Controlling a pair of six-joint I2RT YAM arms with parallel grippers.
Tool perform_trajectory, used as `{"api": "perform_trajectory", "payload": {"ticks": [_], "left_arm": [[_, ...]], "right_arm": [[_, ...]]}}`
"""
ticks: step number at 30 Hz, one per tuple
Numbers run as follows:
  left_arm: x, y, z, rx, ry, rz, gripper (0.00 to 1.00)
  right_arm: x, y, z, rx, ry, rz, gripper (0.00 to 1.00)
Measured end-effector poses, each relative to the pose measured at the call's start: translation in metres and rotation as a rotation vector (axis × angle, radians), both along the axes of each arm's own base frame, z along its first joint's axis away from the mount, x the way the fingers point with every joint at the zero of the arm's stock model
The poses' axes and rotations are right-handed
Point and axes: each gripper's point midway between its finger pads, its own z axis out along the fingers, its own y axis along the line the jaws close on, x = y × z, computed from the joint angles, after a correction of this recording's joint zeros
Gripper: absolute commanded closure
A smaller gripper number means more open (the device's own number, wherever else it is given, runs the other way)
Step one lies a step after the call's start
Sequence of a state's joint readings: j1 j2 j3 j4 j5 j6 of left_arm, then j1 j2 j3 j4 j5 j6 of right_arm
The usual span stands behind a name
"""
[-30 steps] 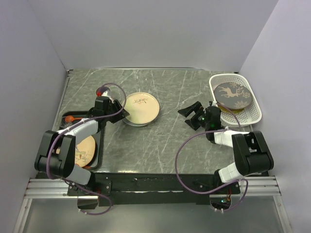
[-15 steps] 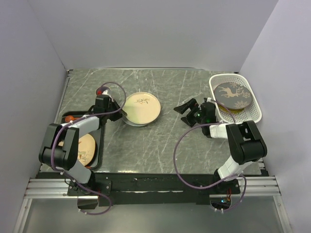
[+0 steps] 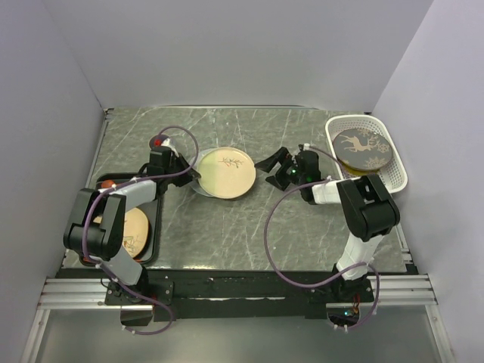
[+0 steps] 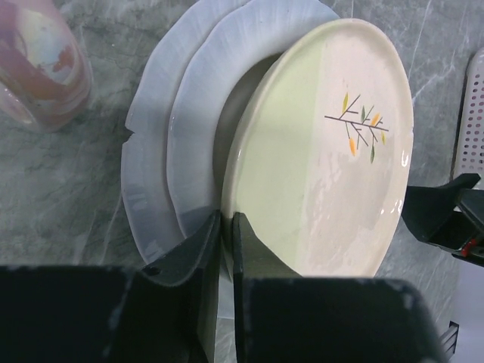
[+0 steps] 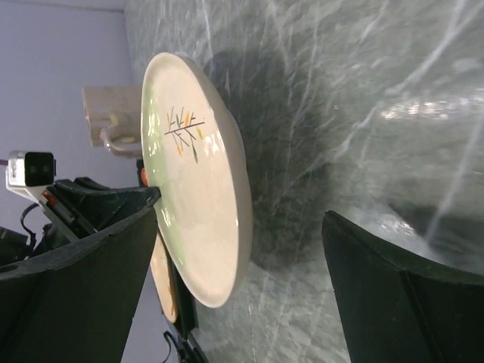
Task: Place the plates into the plastic bin on the countertop
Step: Pick up the plate at the center of the board.
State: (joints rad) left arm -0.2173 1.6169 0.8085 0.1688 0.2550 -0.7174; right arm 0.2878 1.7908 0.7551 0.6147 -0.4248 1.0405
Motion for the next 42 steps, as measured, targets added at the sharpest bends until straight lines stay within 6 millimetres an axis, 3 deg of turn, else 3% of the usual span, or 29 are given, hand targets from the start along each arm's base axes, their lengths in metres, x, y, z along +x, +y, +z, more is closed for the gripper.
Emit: {"api": "perform_trajectory", "payload": {"ticks": [5, 10, 18, 25, 26, 28, 32, 38, 42], "left_arm": [[0.001, -0.002, 0.000, -0.005, -0.003, -0.008, 0.93], [0.001, -0.002, -0.001, -0.005, -0.004, -0.010, 0.94], [0.001, -0.002, 0.000, -0.005, -0.004, -0.011, 0.95], [0.001, -0.002, 0.000, -0.006, -0.004, -0.012, 0.96], [0.001, -0.002, 0.000, -0.006, -0.004, -0.013, 0.96], [0.001, -0.001, -0.001, 0.001, -0.005, -0.012, 0.96], [0.002, 0.003, -0.004, 0.012, -0.001, -0.006, 0.96], [0.002, 0.003, -0.004, 0.014, 0.000, -0.004, 0.94], [0.002, 0.003, -0.004, 0.014, 0.000, -0.004, 0.86]], "right_arm": [[0.000, 0.020, -0.007, 0.030, 0.016, 0.053, 0.21], [-0.004, 0.035, -0.015, 0.062, 0.037, 0.094, 0.25], [-0.004, 0.045, -0.012, 0.104, 0.027, 0.122, 0.32], [-0.004, 0.050, -0.014, 0.142, 0.024, 0.141, 0.63], [-0.005, 0.050, -0.017, 0.147, 0.034, 0.143, 0.85], [-0.007, 0.051, -0.021, 0.155, 0.048, 0.149, 0.94], [-0.005, 0.054, -0.012, 0.193, 0.039, 0.161, 1.00], [-0.005, 0.055, -0.010, 0.206, 0.036, 0.159, 1.00], [-0.006, 0.054, -0.010, 0.210, 0.035, 0.156, 1.00]]}}
